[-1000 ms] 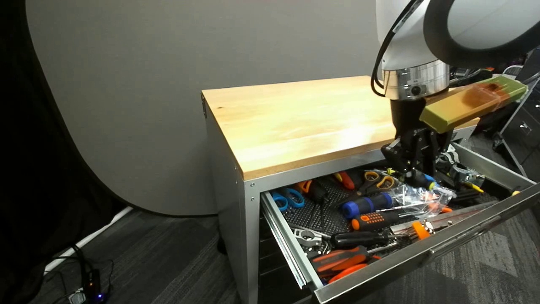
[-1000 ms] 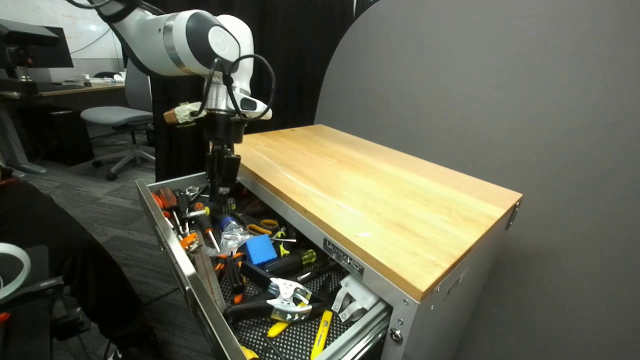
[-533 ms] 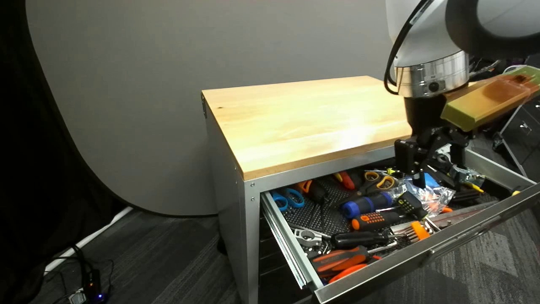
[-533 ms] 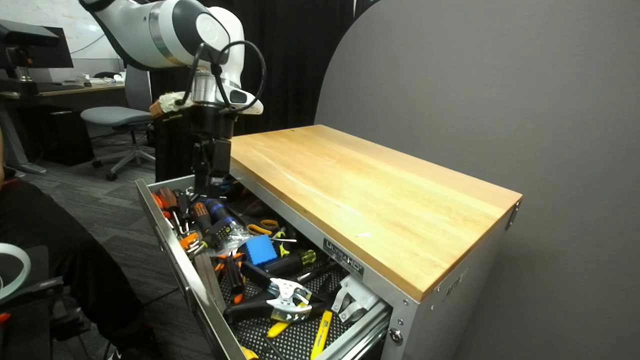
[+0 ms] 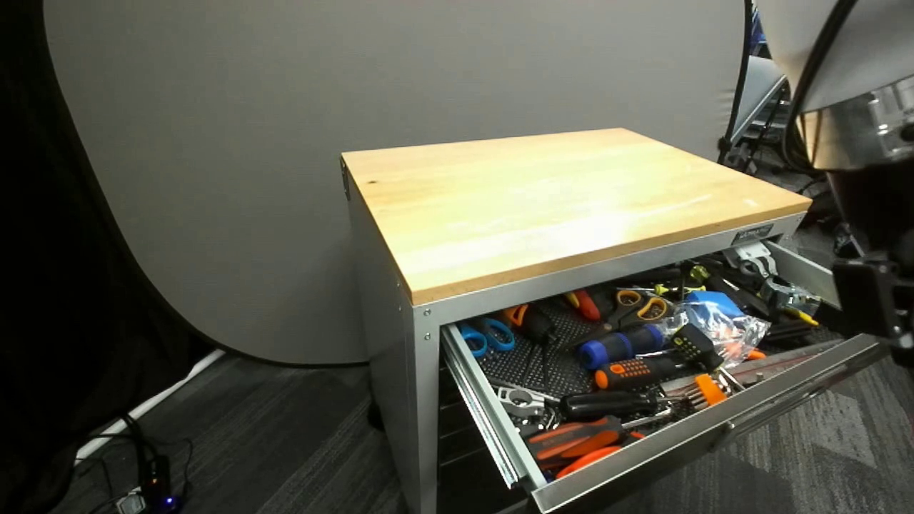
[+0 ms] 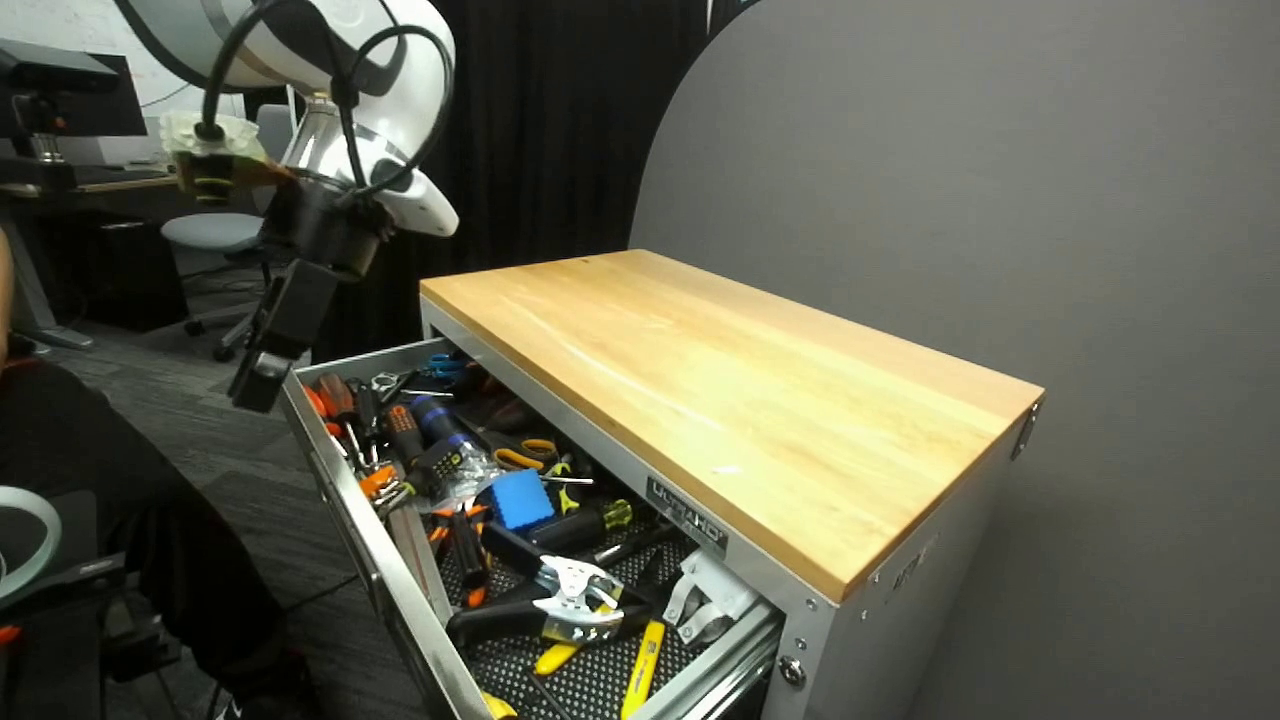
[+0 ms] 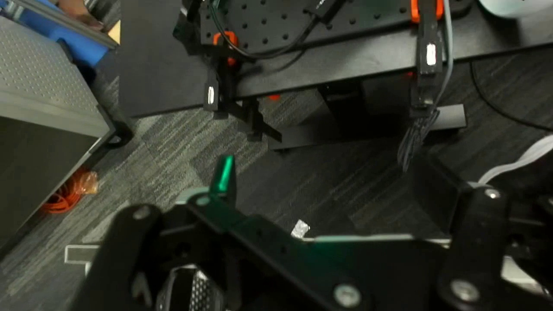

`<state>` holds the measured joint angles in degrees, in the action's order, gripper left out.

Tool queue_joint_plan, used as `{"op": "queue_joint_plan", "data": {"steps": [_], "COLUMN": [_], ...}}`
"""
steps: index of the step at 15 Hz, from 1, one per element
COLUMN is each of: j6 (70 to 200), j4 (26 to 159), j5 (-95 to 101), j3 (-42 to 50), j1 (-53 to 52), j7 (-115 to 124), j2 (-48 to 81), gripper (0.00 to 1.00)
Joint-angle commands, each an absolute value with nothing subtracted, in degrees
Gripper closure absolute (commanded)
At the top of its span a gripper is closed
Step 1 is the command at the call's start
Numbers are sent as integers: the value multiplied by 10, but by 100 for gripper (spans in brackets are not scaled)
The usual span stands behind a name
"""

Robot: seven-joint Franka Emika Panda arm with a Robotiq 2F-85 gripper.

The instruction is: Put the screwdriver in the drawer and then close the drawer

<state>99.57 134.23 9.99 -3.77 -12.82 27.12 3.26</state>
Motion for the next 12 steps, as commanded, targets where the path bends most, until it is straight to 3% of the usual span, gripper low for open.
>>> {"op": "queue_joint_plan", "data": {"steps": [1, 9, 12], "j6": [1020, 1135, 1173], "j4": [1393, 1384, 1374], "j5": [88, 70, 36], "j3": [-46, -39, -35], "j1": [-103, -92, -86], "j7": [252, 284, 279], "j2": [35, 127, 153], "gripper": [29, 92, 98]}}
